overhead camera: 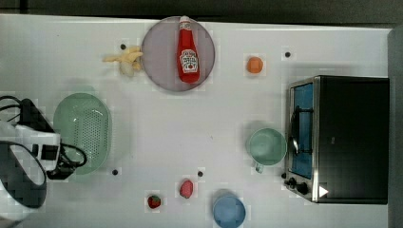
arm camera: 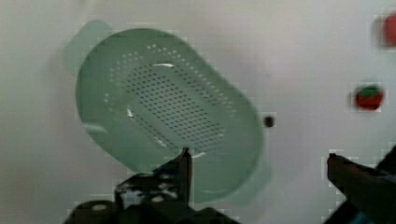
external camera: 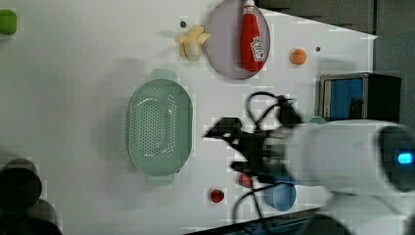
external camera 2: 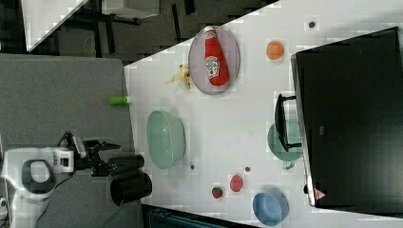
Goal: Drag strainer left to right.
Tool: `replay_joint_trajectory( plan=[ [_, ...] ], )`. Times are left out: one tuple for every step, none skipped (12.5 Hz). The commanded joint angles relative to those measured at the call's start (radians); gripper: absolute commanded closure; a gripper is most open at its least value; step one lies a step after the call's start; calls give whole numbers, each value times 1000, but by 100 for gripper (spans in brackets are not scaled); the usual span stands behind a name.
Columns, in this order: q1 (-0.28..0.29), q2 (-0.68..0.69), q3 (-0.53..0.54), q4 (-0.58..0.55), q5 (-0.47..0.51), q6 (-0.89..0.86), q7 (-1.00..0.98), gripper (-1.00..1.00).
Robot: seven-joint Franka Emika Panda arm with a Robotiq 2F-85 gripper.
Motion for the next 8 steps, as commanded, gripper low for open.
replay_joint_trajectory(
  plan=[
    [-26,53,15,0,-35,85,450,-100],
    [-19,107,14,0,-79,107,539,-100],
    [-16,160,13,0,-120,133,612,-100],
    [-15,212,12,-1,-155,163,668,-100],
    [-15,261,11,-1,-181,199,695,-100],
    [-15,311,7,-2,-203,239,697,-100],
    [-15,357,-1,-3,-218,281,697,-100],
    [-15,397,-14,-7,-231,333,697,-100]
  ],
)
